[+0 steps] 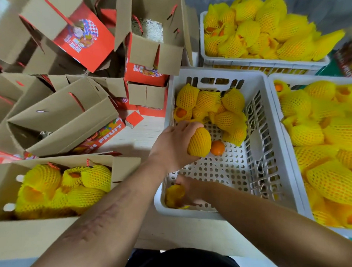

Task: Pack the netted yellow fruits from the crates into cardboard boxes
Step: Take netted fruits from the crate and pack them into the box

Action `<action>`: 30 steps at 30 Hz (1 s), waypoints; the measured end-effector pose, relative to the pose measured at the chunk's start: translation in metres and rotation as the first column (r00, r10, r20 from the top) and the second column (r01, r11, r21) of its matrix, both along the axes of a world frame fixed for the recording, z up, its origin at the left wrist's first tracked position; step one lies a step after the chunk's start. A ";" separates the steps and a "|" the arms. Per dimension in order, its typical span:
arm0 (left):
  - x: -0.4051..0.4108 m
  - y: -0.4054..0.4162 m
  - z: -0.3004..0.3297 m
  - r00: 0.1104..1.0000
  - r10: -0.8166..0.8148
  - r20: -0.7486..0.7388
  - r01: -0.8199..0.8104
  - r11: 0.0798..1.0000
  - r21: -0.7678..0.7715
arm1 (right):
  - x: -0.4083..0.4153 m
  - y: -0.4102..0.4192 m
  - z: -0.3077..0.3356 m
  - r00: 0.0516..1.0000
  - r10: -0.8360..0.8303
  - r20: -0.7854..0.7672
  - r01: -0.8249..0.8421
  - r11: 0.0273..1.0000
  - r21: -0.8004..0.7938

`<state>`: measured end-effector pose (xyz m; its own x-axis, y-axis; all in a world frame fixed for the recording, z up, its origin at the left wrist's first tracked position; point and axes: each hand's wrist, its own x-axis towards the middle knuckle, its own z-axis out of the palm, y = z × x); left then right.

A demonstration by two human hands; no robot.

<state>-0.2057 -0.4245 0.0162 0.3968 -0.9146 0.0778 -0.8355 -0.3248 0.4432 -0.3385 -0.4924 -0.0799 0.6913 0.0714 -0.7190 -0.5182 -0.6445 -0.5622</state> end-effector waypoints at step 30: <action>0.102 0.311 0.026 0.552 0.207 -0.807 -0.537 0.829 -0.154 | 0.126 0.245 0.136 0.227 -0.972 -0.055 0.571 0.087 0.817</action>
<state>-0.1040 -0.1136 0.0421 0.7601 -0.6356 -0.1349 -0.0044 -0.2127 0.9771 -0.2128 -0.2471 0.0562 0.7652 -0.5101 -0.3928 -0.0417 0.5696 -0.8209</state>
